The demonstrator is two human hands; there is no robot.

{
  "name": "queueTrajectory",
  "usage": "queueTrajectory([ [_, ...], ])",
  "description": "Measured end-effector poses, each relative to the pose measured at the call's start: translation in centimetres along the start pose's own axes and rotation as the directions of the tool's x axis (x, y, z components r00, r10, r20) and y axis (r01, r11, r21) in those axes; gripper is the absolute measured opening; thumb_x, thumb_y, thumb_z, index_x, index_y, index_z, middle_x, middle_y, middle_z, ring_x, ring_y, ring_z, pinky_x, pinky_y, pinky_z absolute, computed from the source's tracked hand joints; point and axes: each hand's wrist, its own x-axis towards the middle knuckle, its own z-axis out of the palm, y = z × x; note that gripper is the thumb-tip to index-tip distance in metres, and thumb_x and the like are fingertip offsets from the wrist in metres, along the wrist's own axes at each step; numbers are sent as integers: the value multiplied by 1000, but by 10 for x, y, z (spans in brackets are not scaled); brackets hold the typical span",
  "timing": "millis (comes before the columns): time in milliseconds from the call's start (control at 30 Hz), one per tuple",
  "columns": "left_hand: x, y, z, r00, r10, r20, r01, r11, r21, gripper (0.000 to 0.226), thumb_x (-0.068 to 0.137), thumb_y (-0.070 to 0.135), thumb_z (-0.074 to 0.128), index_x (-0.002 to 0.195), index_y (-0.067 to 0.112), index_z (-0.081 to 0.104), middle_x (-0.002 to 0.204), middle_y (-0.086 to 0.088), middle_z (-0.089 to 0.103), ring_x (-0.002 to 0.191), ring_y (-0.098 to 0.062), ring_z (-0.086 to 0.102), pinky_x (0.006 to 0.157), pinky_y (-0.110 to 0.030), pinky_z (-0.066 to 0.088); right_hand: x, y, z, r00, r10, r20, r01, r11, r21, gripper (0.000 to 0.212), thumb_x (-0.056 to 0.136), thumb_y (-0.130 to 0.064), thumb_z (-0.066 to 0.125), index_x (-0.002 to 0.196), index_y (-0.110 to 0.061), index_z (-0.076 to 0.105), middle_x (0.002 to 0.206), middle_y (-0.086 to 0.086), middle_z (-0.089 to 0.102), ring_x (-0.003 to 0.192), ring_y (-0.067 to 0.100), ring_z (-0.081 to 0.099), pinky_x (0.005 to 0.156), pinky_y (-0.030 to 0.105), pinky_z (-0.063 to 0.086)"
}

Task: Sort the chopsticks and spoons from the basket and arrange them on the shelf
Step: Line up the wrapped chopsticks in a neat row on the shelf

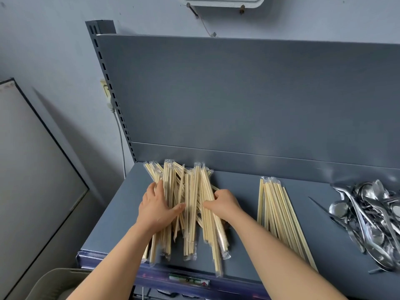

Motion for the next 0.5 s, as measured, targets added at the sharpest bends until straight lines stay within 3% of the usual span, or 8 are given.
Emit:
queueTrajectory([
  [67,0,-1,0,1000,5,-16,-5,1000,3,102,78,64,60,153,21,5,160,-8,7,145,-31,14,116,-47,23,0,4,-5,999,-13,-39,14,1000,15,31,78,-29,68,59,-24,44,54,-9,46,46,8,43,45,21,32],
  [133,0,-1,0,1000,-6,9,7,997,-78,103,78,60,65,153,21,6,159,-6,7,145,-31,16,115,-46,24,-1,2,-8,998,-6,-61,4,1000,-30,37,79,-47,65,61,-25,41,54,-9,43,46,9,40,45,22,29],
  [200,-1,-1,3,999,-11,44,18,989,-144,105,77,54,70,153,19,6,159,-5,5,144,-29,18,115,-43,26,-3,-5,-6,998,10,-62,-19,989,-149,52,71,-73,59,74,-22,50,65,-8,52,56,12,49,47,25,31],
  [267,-3,-1,6,999,-1,50,9,987,-162,106,77,51,72,152,17,6,159,-3,4,144,-27,19,116,-40,26,-4,-14,1,996,-3,-86,-22,960,-280,74,61,-85,57,96,-20,57,87,-5,63,75,17,58,52,26,37],
  [367,-3,-3,7,999,-2,49,12,980,-198,107,76,50,73,152,17,6,158,0,4,143,-25,22,115,-39,27,-1,-23,9,994,-41,-97,3,932,-362,63,62,-77,65,90,-21,52,88,-4,59,82,21,60,57,27,39],
  [500,0,-5,5,999,-7,46,17,977,-213,106,76,50,74,151,18,7,158,0,7,142,-25,25,114,-38,28,8,-19,6,999,4,-45,-14,976,-216,34,71,-48,68,75,-19,51,73,-5,58,64,15,56,53,25,40],
])
